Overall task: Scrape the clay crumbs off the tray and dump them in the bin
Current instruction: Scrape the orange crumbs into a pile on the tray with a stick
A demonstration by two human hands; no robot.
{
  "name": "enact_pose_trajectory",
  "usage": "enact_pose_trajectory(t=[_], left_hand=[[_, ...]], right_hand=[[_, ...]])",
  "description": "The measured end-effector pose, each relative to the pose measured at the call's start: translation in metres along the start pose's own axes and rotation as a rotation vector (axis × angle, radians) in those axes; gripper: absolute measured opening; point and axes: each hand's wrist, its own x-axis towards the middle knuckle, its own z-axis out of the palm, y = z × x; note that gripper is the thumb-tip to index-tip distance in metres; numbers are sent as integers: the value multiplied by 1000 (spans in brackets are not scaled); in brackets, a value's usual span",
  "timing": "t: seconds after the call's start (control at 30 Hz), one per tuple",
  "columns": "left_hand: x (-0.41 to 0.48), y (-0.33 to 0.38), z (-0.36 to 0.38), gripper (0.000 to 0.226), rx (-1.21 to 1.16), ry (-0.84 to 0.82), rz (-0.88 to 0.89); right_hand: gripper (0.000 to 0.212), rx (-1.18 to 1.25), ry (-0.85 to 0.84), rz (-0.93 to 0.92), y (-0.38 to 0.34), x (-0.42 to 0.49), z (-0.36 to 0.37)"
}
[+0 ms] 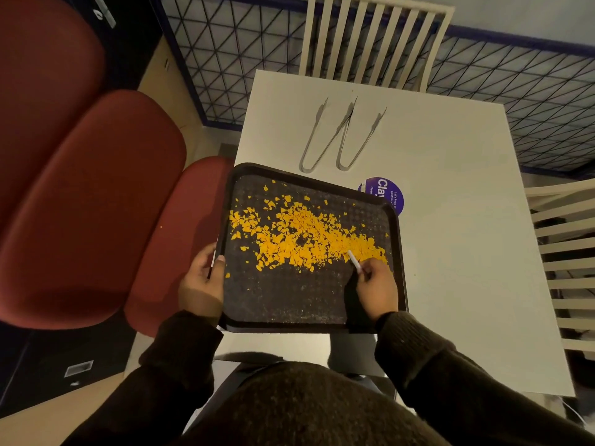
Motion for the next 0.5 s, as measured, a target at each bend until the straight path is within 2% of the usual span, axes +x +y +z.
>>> enact_pose_trajectory(t=[0.13, 0.27, 0.5], left_hand=[[3, 1, 4, 34, -24, 1, 3], [4, -4, 5, 25, -45, 12, -13], [-2, 1, 2, 35, -55, -8, -30]], right_hand=[[19, 16, -93, -175, -1, -26, 5], [10, -115, -148, -371, -1, -42, 20], [13, -14, -57, -166, -10, -17, 21]])
